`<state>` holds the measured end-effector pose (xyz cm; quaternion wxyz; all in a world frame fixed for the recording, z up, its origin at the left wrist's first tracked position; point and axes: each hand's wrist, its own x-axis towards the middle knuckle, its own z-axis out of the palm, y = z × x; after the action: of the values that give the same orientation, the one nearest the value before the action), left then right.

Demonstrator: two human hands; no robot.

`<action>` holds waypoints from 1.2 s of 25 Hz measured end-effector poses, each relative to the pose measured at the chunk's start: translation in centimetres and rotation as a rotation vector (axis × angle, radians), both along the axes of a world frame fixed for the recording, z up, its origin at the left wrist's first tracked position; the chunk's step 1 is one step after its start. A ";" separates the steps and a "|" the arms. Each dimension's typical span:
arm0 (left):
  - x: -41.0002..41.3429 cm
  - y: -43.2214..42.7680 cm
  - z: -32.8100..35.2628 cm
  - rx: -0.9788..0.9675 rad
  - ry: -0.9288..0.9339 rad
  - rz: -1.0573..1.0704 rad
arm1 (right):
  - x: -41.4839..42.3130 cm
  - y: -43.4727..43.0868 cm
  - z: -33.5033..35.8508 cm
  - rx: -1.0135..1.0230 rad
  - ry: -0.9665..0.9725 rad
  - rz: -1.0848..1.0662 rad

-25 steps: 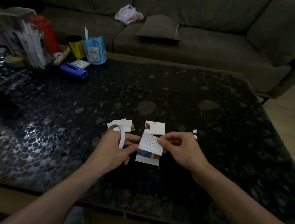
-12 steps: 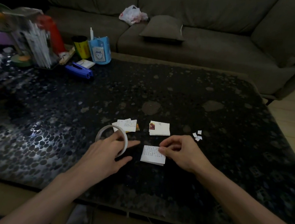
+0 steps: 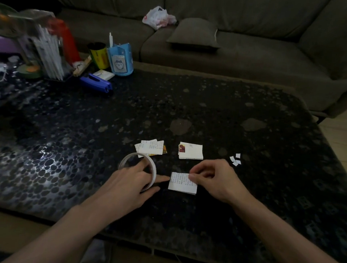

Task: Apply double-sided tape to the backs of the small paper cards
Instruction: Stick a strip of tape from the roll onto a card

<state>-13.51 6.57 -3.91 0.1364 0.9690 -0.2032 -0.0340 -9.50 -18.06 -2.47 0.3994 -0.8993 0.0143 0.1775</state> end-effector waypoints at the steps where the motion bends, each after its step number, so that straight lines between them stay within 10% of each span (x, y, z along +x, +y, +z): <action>1: 0.0 0.0 0.0 0.002 -0.006 -0.004 | 0.0 0.0 0.0 -0.006 -0.002 0.000; 30: 0.0 -1.3 0.9 0.254 -0.039 -0.099 | -1.4 1.5 -1.7 -0.355 -0.392 0.022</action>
<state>-13.52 5.29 -2.98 0.0066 0.9678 -0.2473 -0.0471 -10.85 -16.56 -4.18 0.2287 -0.9726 -0.0423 -0.0012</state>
